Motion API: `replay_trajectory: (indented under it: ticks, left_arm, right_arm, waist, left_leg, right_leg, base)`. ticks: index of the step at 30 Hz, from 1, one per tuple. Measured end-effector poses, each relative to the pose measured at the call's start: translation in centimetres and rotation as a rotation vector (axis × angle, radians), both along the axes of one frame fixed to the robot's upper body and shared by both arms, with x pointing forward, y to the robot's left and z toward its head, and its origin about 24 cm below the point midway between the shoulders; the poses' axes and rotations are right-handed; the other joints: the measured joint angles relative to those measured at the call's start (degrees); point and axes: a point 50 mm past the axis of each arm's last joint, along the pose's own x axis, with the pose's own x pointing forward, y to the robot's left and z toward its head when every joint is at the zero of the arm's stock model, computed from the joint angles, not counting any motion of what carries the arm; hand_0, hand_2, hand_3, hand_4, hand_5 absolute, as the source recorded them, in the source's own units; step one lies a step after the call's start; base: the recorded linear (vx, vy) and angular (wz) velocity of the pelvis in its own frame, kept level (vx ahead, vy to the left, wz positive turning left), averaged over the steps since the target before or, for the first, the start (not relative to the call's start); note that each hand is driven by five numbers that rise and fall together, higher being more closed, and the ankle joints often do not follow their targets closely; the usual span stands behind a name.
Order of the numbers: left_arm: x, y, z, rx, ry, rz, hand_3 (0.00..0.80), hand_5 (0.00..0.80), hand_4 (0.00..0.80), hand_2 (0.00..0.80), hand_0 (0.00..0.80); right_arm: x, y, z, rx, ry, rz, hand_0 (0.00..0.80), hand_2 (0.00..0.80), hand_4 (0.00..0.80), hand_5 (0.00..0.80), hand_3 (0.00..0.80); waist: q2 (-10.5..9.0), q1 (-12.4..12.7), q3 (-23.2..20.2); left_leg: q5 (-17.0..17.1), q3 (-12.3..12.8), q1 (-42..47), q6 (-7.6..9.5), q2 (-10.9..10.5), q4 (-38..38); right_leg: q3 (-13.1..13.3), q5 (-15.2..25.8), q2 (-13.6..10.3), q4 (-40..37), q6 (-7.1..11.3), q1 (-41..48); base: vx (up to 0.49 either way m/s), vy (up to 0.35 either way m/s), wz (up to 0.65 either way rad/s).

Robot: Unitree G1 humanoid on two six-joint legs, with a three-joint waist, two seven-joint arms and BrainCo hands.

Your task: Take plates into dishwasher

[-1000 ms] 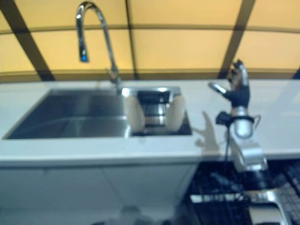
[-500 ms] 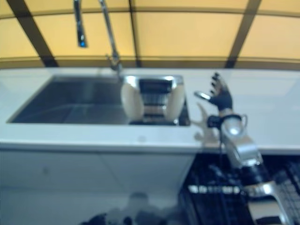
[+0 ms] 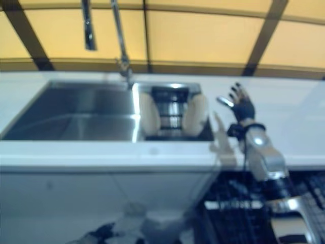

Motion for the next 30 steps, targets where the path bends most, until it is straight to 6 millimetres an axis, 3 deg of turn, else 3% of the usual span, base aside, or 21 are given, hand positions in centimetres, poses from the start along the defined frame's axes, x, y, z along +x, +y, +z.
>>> replay_trajectory:
  ticks: [7, 19, 30]
  left_arm:
    - [-0.7, 0.4, -0.1, 0.014, 0.025, -0.008, 0.0, 0.0, 0.0, 0.0, 0.0]
    - [-0.8, 1.1, 0.0, 0.037, 0.045, -0.013, 0.0, 0.0, 0.0, 0.0, 0.0]
    - [-0.9, 1.3, 0.1, 0.041, 0.052, -0.026, 0.0, 0.0, 0.0, 0.0, 0.0]
  right_arm:
    - [0.6, -0.7, 0.3, 0.007, 0.013, -0.063, 0.0, 0.0, 0.0, 0.0, 0.0]
    - [1.9, -2.5, 1.1, -0.002, 0.143, -0.074, 0.0, 0.0, 0.0, 0.0, 0.0]
    - [3.0, -1.0, -0.8, 0.012, 0.358, 0.075, 0.0, 0.0, 0.0, 0.0, 0.0]
  waist:
    - [-2.01, 0.1, -1.0]
    - [-2.67, 0.3, -1.5]
    - [-3.52, 0.5, -2.1]
  left_leg:
    - [-0.1, 1.0, 0.3, -0.14, 0.1, 0.0]
    - [0.0, 1.0, 0.4, 0.02, 0.1, 0.0]
    - [0.0, 0.9, 0.4, 0.01, 0.1, 0.0]
  right_leg:
    - [0.0, 0.2, -0.2, -0.2, 0.31, -0.2]
    - [-0.2, 0.3, -0.2, -0.2, 0.47, -0.1]
    - [-0.2, 0.4, -0.2, -0.2, 0.55, -0.1]
  base:
    - [0.027, 0.027, -0.08]
    - [0.002, 0.001, 0.0]
    - [0.0, 0.0, 0.0]
